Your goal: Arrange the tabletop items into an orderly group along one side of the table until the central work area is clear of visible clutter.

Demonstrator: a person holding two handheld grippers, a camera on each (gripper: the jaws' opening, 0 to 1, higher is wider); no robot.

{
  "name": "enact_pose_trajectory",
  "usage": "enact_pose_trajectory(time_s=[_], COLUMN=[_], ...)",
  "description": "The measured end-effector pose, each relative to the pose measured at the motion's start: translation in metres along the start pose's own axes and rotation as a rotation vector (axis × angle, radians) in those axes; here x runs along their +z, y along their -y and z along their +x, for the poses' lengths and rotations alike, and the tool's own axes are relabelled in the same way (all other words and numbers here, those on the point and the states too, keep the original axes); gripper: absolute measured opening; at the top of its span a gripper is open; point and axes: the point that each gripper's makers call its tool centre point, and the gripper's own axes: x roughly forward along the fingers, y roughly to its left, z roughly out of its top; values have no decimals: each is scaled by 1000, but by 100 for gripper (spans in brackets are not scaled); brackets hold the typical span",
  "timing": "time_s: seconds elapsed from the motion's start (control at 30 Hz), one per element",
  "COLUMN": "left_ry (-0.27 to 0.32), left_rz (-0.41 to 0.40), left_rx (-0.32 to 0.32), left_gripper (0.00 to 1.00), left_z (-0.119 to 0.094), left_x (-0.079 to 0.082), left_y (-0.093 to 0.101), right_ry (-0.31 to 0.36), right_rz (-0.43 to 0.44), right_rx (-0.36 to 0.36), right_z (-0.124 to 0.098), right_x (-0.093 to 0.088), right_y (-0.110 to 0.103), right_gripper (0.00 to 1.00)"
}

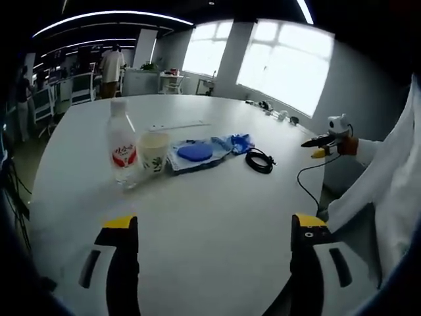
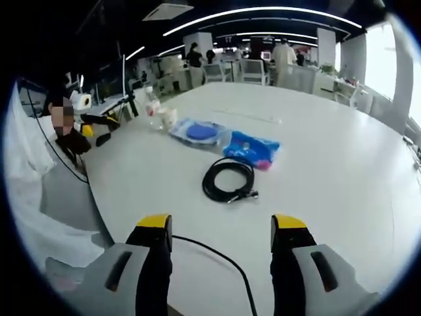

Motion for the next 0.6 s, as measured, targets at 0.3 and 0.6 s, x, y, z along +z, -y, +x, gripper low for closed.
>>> enact_pose_trajectory(time_s=[0.3, 0.6], left_ry=[8, 19], left_rz=[6, 8], left_rx=[2, 4], left_gripper=[99, 98], left_z=[-3, -4], left_x=[2, 4], left_y=[-1, -1], right_ry=[-6, -16], right_rz=[-21, -32], right_rx=[3, 16], right_z=[-1, 2], right_x=[4, 7], right_y=[1, -7], right_gripper=[59, 59])
